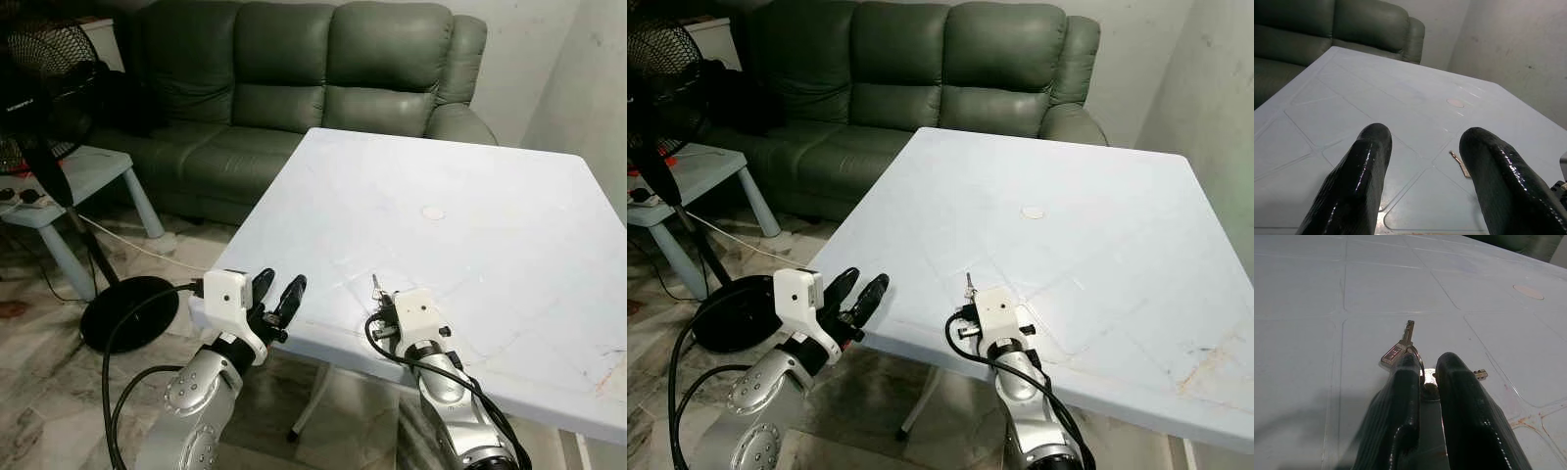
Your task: Hang keys on a hook
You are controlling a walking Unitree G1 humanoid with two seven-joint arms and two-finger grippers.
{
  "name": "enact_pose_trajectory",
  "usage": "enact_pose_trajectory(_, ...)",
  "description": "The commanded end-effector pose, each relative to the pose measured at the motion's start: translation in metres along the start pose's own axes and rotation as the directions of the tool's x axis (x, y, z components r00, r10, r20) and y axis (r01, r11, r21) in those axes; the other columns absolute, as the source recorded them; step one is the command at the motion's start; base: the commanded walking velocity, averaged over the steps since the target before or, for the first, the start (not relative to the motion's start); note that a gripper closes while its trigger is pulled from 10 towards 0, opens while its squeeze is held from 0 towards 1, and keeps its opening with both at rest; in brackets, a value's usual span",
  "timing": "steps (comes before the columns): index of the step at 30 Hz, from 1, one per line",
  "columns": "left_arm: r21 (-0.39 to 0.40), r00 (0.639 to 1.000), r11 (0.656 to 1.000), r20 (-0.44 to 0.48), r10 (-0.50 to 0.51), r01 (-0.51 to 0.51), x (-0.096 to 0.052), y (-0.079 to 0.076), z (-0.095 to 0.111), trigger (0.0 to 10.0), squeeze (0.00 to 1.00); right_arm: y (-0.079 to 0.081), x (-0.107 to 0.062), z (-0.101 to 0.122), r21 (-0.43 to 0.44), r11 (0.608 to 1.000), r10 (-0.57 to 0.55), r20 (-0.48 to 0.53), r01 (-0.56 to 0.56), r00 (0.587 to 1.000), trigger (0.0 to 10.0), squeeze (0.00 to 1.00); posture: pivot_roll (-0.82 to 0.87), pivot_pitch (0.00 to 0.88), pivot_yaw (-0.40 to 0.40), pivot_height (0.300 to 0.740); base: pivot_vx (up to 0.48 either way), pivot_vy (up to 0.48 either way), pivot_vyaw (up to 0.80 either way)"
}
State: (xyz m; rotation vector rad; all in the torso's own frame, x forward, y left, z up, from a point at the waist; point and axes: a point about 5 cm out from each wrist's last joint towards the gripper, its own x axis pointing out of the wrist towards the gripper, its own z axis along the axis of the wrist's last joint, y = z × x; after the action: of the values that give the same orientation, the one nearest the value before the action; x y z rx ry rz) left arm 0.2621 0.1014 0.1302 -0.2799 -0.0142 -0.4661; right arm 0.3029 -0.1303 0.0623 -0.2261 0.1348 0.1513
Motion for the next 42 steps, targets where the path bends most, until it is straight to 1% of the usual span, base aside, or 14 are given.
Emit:
enact_pose_trajectory(1,0.006,1.000,1.000,0.021,0.002,-0.002,0.001,0.000,0.006,10.0,0.00,0.003,-0.001,-0.007,-0.002,1.000,0.013,-0.044,-0.013,0.999,10.0,0.00,0.15,0.000,0.024,0.740,0.000,0.000,0.00)
enact_pose_trajectory(6,0.007,1.000,1.000,0.021,0.001,-0.001,0.000,0.000,0.006,10.0,0.00,0.005,-0.001,-0.006,-0.018,1.000,0.019,-0.040,-0.019,0.999,10.0,0.00,0.15,0.000,0.025,0.740,0.000,0.000,0.00)
enact_pose_trajectory(11,0.007,1.000,1.000,0.022,0.002,-0.002,0.001,0.000,0.006,10.0,0.00,0.011,-0.002,-0.006,-0.015,0.999,0.031,-0.038,-0.031,0.999,10.0,0.00,0.15,0.000,0.025,0.740,0.000,0.000,0.00)
enact_pose_trajectory(12,0.006,1.000,1.000,0.022,0.002,-0.003,0.001,0.000,0.006,10.0,0.00,0.014,-0.002,-0.006,-0.017,0.999,0.049,-0.034,-0.050,0.998,10.0,0.00,0.15,0.000,0.025,0.740,0.000,0.000,0.00)
enact_pose_trajectory(19,0.005,1.000,1.000,0.024,0.002,-0.002,0.001,0.000,0.006,10.0,0.00,0.021,-0.003,-0.005,-0.012,0.998,0.063,-0.038,-0.063,0.997,10.0,0.00,0.16,0.002,0.023,0.740,0.000,0.000,0.00)
enact_pose_trajectory(30,0.003,1.000,1.000,0.026,0.002,-0.002,0.001,-0.001,0.007,10.0,0.00,0.023,-0.004,-0.008,-0.023,0.999,0.047,-0.054,-0.048,0.997,10.0,0.00,0.16,0.003,0.023,0.740,0.000,0.000,0.00)
enact_pose_trajectory(42,-0.002,1.000,1.000,0.030,0.001,-0.001,0.001,-0.001,0.007,10.0,0.00,0.021,-0.001,-0.004,-0.043,0.999,0.010,-0.041,-0.012,0.999,10.0,0.00,0.16,0.006,0.022,0.740,0.000,0.000,0.00)
